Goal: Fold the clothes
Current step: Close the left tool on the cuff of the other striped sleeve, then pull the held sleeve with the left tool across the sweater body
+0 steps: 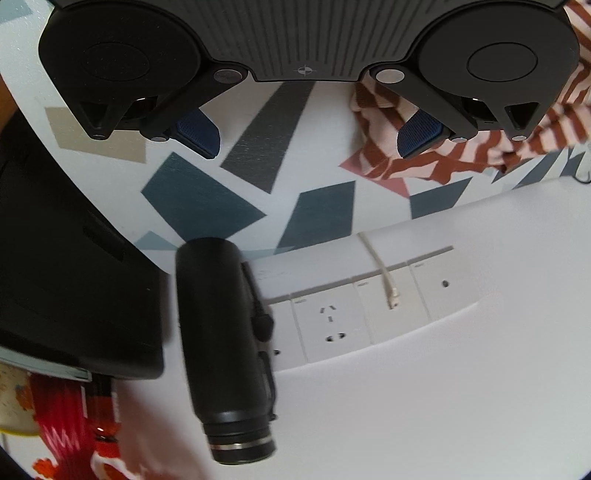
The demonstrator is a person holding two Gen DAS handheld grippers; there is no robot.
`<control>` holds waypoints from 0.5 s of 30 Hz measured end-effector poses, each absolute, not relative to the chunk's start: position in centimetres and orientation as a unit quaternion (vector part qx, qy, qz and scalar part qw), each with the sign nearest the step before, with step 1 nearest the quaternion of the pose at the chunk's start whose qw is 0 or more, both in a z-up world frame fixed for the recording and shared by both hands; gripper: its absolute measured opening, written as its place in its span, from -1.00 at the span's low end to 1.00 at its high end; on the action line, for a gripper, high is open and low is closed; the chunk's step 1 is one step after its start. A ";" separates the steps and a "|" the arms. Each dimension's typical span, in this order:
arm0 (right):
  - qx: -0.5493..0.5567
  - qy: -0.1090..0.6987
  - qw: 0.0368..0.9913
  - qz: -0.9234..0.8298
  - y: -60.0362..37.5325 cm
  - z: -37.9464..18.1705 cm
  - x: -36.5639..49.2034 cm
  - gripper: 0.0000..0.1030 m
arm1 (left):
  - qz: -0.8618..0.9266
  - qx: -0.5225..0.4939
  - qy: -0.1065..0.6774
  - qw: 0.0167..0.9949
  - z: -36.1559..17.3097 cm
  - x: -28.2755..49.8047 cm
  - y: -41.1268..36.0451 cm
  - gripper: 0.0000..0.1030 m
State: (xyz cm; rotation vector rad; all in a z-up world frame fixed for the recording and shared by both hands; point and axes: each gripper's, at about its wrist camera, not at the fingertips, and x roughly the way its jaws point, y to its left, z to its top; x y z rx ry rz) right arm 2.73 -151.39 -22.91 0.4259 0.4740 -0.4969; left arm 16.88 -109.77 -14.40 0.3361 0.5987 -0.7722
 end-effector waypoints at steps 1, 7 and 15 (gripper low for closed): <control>0.206 0.232 0.920 -0.240 -151.3 -22.9 2.8 0.99 | -0.368 0.147 0.278 0.875 -13.4 16.8 -108.8 -0.79; 0.197 0.245 0.919 -0.237 -150.7 -23.4 3.6 0.99 | -0.359 0.068 0.282 0.887 -10.3 18.1 -103.7 -0.79; 0.178 0.242 0.923 -0.241 -150.2 -23.7 4.0 0.98 | -0.308 0.069 0.406 0.858 -17.6 22.3 -102.3 -0.79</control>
